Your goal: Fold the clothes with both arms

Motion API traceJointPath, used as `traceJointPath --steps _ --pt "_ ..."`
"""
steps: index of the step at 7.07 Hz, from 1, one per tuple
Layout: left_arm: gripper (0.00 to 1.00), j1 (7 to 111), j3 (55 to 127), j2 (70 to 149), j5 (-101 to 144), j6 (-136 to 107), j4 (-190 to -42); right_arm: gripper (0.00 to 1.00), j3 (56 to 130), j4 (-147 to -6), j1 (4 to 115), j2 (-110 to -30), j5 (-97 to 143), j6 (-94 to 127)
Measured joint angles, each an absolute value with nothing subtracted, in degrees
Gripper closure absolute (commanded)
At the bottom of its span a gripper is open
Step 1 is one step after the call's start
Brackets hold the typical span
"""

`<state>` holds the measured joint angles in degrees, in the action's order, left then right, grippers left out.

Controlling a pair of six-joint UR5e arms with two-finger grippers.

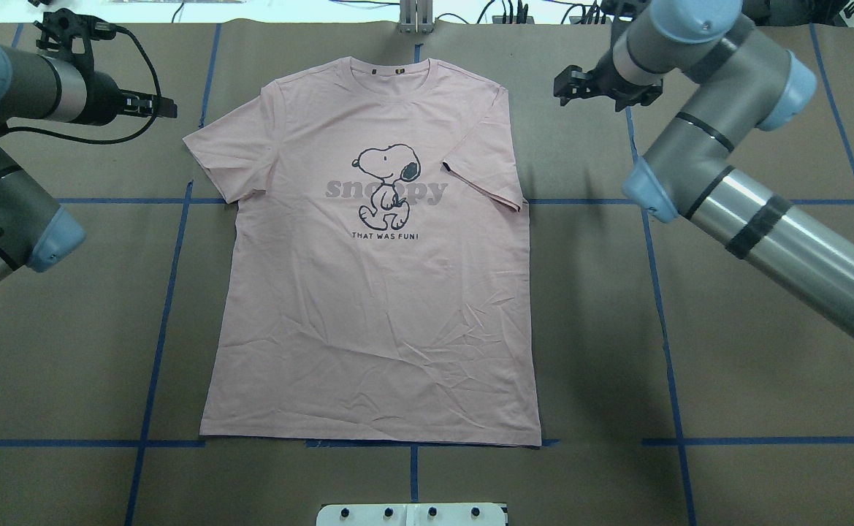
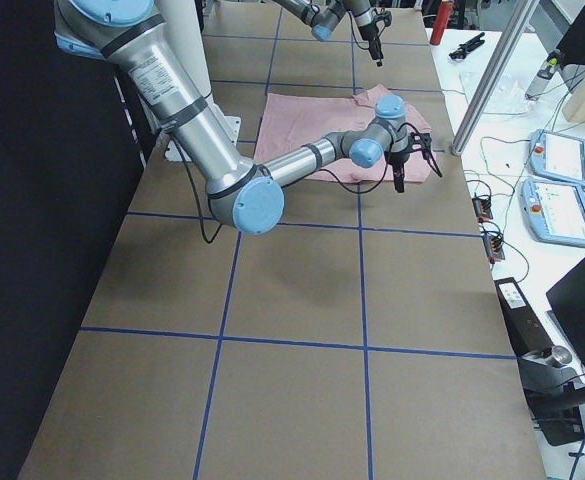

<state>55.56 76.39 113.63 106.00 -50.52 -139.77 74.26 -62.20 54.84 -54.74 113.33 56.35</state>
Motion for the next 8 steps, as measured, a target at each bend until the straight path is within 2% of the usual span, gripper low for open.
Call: traceJointPath --steps 4,8 --pt "0.4 51.0 64.1 117.2 98.1 -55.5 -149.5 0.0 77.8 -59.7 58.4 -59.7 118.1 52.5" --pt "0.48 49.4 62.4 117.6 96.5 -56.6 -150.4 0.0 78.8 -59.8 58.6 -60.6 118.1 52.4"
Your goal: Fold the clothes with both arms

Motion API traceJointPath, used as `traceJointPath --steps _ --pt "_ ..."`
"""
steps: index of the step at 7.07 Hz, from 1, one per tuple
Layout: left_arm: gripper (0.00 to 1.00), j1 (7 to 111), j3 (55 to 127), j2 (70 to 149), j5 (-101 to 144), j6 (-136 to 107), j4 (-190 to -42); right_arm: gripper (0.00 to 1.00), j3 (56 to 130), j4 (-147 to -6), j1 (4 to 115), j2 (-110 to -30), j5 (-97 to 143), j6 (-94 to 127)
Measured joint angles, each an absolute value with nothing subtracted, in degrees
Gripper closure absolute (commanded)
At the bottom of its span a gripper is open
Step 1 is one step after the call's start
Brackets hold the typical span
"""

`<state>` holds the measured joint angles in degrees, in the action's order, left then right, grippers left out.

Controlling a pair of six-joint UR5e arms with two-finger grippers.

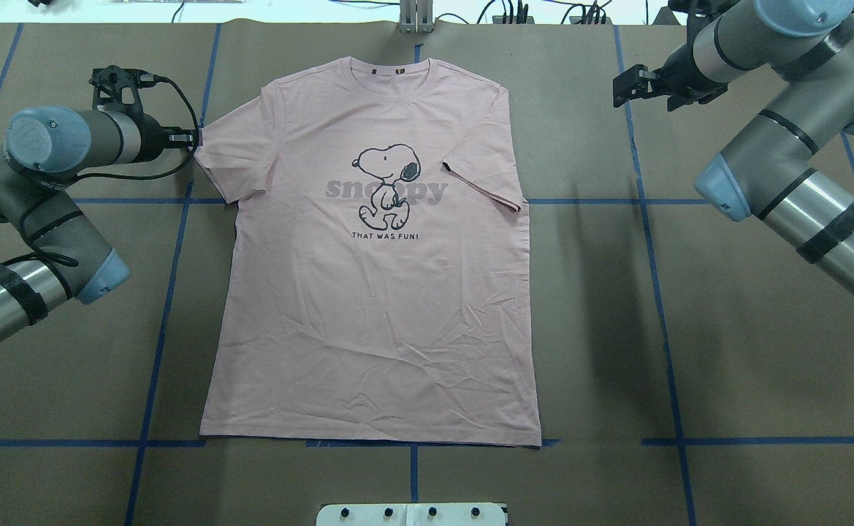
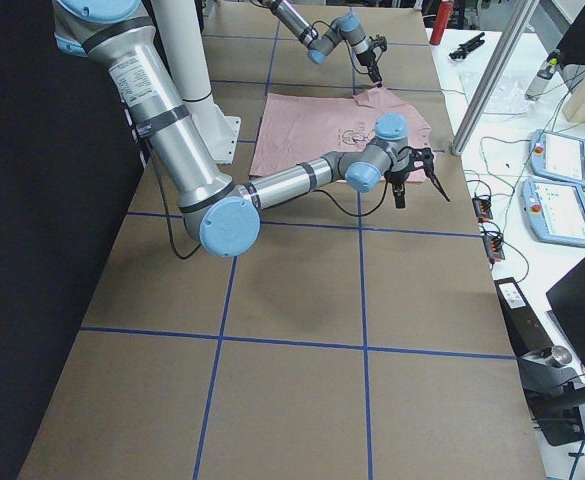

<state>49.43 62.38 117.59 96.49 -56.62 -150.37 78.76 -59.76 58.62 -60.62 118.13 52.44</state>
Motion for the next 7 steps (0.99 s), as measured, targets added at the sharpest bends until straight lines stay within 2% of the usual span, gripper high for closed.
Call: traceJointPath --steps 1,2,3,7 --pt "0.63 49.2 62.3 117.6 96.5 -56.6 -150.4 0.0 78.8 -59.8 58.6 -60.7 118.1 52.4" --pt "0.72 49.0 62.3 117.6 96.5 -56.6 -150.4 0.0 78.8 -59.8 58.6 -60.8 118.1 52.4" --pt "1.0 48.9 62.3 117.6 96.2 -56.7 -150.4 0.0 78.8 -59.8 58.6 -60.8 118.0 52.4" --pt "1.0 48.9 63.5 117.5 95.9 -56.6 -150.3 0.0 79.0 -59.8 58.6 -61.1 117.9 52.4"
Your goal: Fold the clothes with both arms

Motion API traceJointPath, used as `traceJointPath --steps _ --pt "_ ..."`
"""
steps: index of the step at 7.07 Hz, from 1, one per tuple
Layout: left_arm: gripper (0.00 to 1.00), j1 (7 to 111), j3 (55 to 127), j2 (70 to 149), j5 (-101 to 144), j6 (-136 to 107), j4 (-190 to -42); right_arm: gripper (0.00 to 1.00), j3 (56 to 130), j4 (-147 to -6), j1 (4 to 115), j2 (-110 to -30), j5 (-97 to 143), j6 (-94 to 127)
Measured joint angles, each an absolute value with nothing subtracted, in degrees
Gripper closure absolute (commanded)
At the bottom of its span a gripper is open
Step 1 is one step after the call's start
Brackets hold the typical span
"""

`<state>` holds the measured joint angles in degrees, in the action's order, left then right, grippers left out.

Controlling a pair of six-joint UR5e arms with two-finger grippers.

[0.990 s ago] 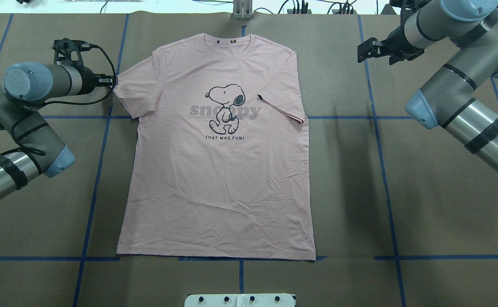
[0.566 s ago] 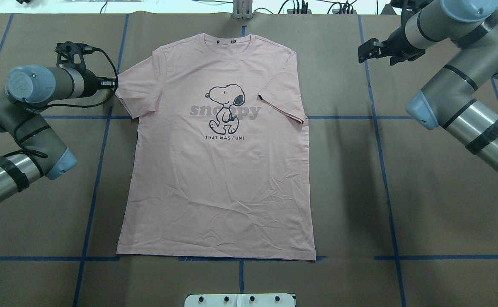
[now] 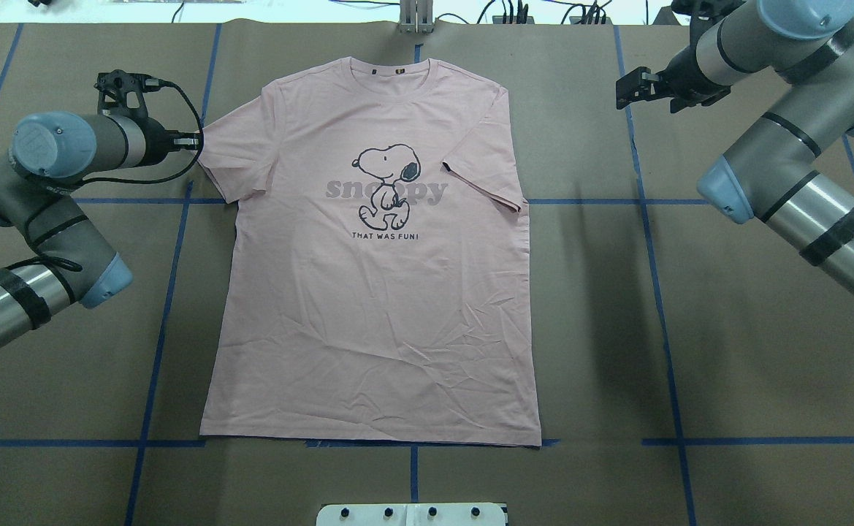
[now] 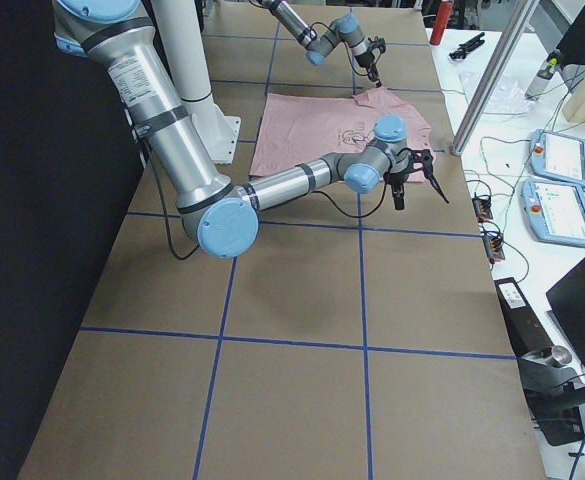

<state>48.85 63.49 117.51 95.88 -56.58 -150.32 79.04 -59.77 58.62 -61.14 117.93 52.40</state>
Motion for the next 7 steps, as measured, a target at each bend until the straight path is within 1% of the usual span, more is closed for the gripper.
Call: traceJointPath --steps 2,4,6,7 --pt "1.0 48.9 68.3 118.1 96.3 -57.0 -145.2 0.0 79.5 -59.8 58.6 -61.5 117.8 52.5" --pt "1.0 47.9 72.6 121.6 96.2 -60.2 -134.0 0.0 79.6 -59.8 58.6 -61.6 117.6 52.5" --pt "1.0 44.8 73.4 128.3 94.8 -64.7 -121.9 0.0 79.6 -59.8 58.6 -61.6 117.5 52.6" --pt "1.0 42.9 72.8 131.1 93.1 -66.8 -118.2 0.0 79.6 -59.8 58.5 -61.6 117.5 52.6"
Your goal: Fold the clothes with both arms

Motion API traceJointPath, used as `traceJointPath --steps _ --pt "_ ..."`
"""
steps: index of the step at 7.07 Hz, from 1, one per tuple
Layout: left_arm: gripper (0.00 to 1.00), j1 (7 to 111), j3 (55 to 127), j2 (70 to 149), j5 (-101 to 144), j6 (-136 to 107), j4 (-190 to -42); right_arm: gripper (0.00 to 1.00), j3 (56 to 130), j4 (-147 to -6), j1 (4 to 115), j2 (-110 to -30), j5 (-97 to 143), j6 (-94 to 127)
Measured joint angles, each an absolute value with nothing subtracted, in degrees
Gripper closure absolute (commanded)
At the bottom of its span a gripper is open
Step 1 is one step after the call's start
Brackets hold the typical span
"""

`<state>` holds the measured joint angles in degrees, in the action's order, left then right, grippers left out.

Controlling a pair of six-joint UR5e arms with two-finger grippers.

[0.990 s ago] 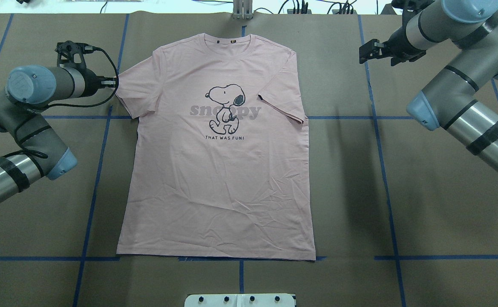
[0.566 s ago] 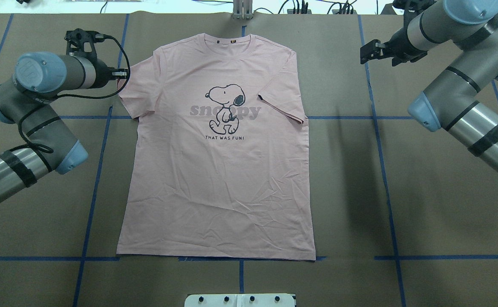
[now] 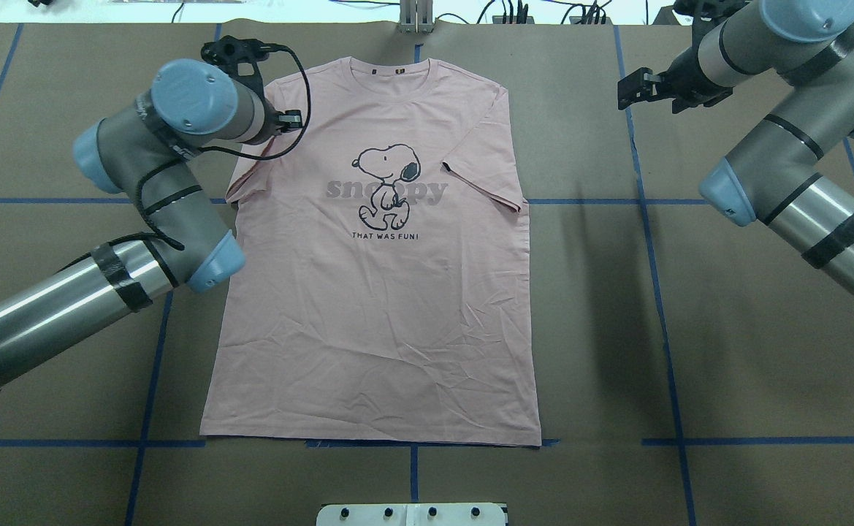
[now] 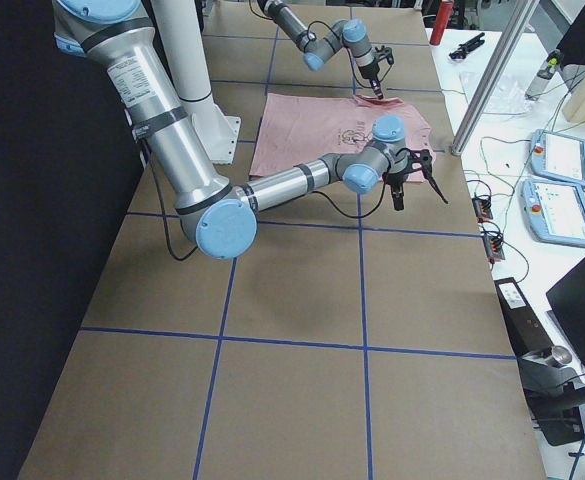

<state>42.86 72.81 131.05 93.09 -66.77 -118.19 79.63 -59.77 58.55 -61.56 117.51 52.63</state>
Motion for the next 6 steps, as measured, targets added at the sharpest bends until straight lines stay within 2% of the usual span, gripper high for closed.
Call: traceJointPath --steps 3,4,6 --pt "1.0 41.0 66.0 137.3 91.1 -68.2 -115.4 0.0 79.6 -59.8 58.4 -61.5 117.5 52.6" --pt "0.01 40.9 63.8 138.9 91.0 -67.9 -115.4 0.0 79.5 -59.8 58.3 -61.4 117.5 52.7" --pt "0.0 41.0 63.4 139.3 91.5 -61.4 -115.4 0.0 79.6 -59.9 58.2 -61.1 117.6 53.1"
